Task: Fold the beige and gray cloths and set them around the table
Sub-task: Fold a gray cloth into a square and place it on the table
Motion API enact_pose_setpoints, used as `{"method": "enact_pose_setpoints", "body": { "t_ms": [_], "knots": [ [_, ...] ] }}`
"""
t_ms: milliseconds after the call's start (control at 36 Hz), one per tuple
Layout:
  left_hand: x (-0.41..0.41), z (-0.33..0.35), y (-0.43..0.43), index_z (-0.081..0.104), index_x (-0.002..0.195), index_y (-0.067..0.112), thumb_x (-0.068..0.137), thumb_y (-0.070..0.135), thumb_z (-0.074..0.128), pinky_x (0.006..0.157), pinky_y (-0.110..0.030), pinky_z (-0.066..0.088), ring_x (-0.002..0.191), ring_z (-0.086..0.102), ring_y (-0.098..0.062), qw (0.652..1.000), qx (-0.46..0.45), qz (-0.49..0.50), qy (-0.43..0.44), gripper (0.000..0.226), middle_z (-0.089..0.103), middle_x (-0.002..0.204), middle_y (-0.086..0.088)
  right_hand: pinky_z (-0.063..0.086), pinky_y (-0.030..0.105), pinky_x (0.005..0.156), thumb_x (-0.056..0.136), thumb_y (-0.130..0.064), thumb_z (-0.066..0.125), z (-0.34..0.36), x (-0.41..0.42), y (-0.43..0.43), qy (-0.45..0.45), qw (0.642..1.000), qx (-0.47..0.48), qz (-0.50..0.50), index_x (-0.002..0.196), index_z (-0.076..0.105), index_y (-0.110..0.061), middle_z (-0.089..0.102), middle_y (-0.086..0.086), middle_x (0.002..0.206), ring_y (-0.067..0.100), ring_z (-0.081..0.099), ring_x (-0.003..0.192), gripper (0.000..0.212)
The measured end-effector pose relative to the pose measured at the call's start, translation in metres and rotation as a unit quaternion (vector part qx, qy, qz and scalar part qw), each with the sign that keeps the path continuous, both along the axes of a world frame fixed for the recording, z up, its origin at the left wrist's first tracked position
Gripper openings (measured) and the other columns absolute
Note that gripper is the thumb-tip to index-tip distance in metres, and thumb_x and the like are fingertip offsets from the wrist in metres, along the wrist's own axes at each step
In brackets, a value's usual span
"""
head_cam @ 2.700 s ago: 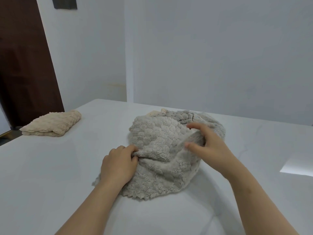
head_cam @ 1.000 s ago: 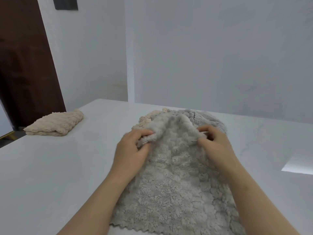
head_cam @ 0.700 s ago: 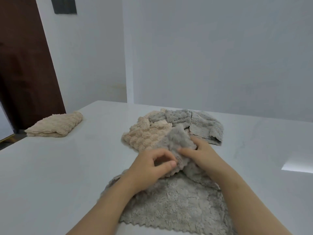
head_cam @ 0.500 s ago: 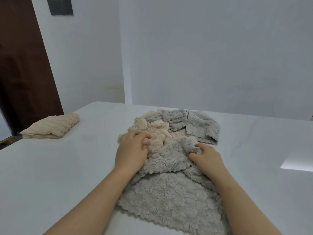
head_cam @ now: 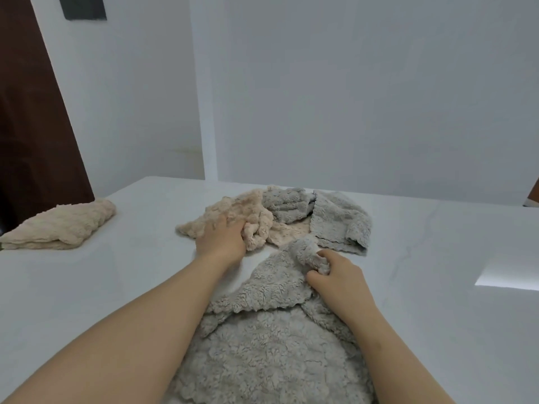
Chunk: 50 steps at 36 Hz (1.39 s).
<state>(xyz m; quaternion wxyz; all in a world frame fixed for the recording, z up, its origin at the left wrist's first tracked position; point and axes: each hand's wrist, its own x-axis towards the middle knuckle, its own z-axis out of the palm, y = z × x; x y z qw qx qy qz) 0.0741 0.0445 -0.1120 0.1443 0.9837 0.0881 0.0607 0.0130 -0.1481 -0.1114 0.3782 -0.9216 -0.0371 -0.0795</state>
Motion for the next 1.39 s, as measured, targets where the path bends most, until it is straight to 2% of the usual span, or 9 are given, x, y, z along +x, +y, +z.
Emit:
{"method": "enact_pose_setpoints", "body": {
  "t_ms": [139, 278, 472, 639, 861, 1056, 1139, 1278, 1389],
  "knots": [
    [-0.039, 0.020, -0.013, 0.055, 0.112, 0.024, 0.093, 0.019, 0.046, 0.091, -0.029, 0.041, 0.110, 0.050, -0.016, 0.970, -0.168, -0.092, -0.149, 0.022, 0.053, 0.121, 0.001, 0.038, 0.026, 0.058, 0.082, -0.018, 0.053, 0.001, 0.000, 0.005, -0.022, 0.999, 0.028, 0.011, 0.113, 0.054, -0.023, 0.049, -0.013, 0.068, 0.006, 0.049, 0.064, 0.031],
    [-0.086, 0.006, -0.015, 0.057, 0.097, 0.032, 0.090, 0.036, 0.052, 0.081, -0.016, 0.039, 0.095, 0.049, -0.001, 0.953, -0.172, -0.234, -0.087, 0.010, 0.053, 0.102, 0.013, 0.043, 0.029, 0.064, 0.082, -0.020, 0.052, 0.000, -0.009, 0.018, -0.031, 0.999, 0.020, 0.033, 0.108, 0.055, -0.023, 0.059, -0.005, 0.073, 0.014, 0.054, 0.068, 0.026],
    [-0.115, -0.005, 0.002, 0.058, 0.105, 0.029, 0.087, 0.039, 0.052, 0.082, -0.029, 0.045, 0.104, 0.051, -0.011, 0.984, -0.032, -0.170, -0.046, 0.021, 0.057, 0.107, 0.009, 0.041, 0.029, 0.067, 0.091, -0.029, 0.046, -0.003, -0.032, 0.030, -0.051, 0.992, -0.036, 0.112, 0.128, 0.044, -0.028, 0.058, -0.007, 0.086, 0.011, 0.053, 0.076, 0.037],
    [-0.111, 0.004, 0.031, 0.053, 0.074, 0.034, 0.086, 0.034, 0.057, 0.079, -0.032, 0.049, 0.086, 0.057, -0.014, 0.983, -0.175, -0.031, -0.050, 0.013, 0.062, 0.085, 0.008, 0.034, 0.031, 0.062, 0.094, -0.026, 0.037, -0.005, -0.045, 0.032, 0.015, 0.985, 0.053, 0.165, 0.128, 0.029, -0.031, 0.045, 0.001, 0.072, 0.014, 0.043, 0.060, 0.035],
    [-0.112, -0.001, 0.050, 0.038, 0.131, 0.024, 0.096, 0.028, 0.039, 0.080, -0.034, 0.043, 0.107, 0.053, -0.023, 0.965, -0.185, 0.112, -0.146, 0.036, 0.054, 0.124, -0.001, 0.030, 0.023, 0.057, 0.087, -0.010, 0.042, -0.007, -0.036, 0.030, -0.065, 0.986, -0.082, 0.130, 0.124, 0.039, -0.023, 0.038, -0.008, 0.066, 0.011, 0.040, 0.066, 0.039],
    [-0.111, -0.004, 0.037, 0.056, 0.119, 0.029, 0.092, 0.033, 0.042, 0.091, -0.038, 0.042, 0.121, 0.048, -0.023, 0.976, 0.019, -0.053, -0.212, 0.030, 0.052, 0.128, 0.002, 0.035, 0.026, 0.070, 0.076, -0.034, 0.028, -0.007, -0.031, 0.042, -0.203, 0.944, -0.234, 0.110, 0.082, 0.064, -0.026, 0.067, -0.018, 0.085, 0.016, 0.059, 0.088, 0.038],
    [-0.107, -0.013, 0.039, 0.048, 0.126, 0.034, 0.097, 0.037, 0.032, 0.099, -0.031, 0.033, 0.129, 0.035, -0.013, 0.994, 0.057, -0.061, -0.076, 0.033, 0.043, 0.136, 0.012, 0.023, 0.024, 0.083, 0.090, -0.048, 0.013, -0.013, -0.029, 0.044, -0.157, 0.947, -0.237, 0.150, 0.101, 0.062, -0.026, 0.062, -0.017, 0.109, 0.009, 0.044, 0.114, 0.055],
    [-0.107, -0.013, 0.044, 0.043, 0.130, 0.036, 0.099, 0.037, 0.026, 0.099, -0.031, 0.032, 0.127, 0.039, -0.011, 0.996, 0.059, -0.061, -0.030, 0.035, 0.045, 0.134, 0.016, 0.044, 0.029, 0.081, 0.098, -0.019, 0.034, -0.008, -0.026, 0.039, -0.092, 0.990, -0.061, 0.081, 0.126, 0.043, -0.027, 0.068, -0.003, 0.103, 0.018, 0.061, 0.093, 0.031],
    [-0.108, -0.013, 0.041, 0.044, 0.129, 0.032, 0.099, 0.034, 0.026, 0.098, -0.031, 0.033, 0.125, 0.041, -0.012, 0.996, 0.062, -0.062, -0.033, 0.035, 0.047, 0.133, 0.013, 0.038, 0.032, 0.095, 0.096, -0.024, 0.035, -0.013, -0.021, 0.036, -0.070, 0.980, -0.181, 0.040, 0.135, 0.033, -0.031, 0.053, -0.008, 0.131, 0.020, 0.046, 0.117, 0.039]
  ]
}}
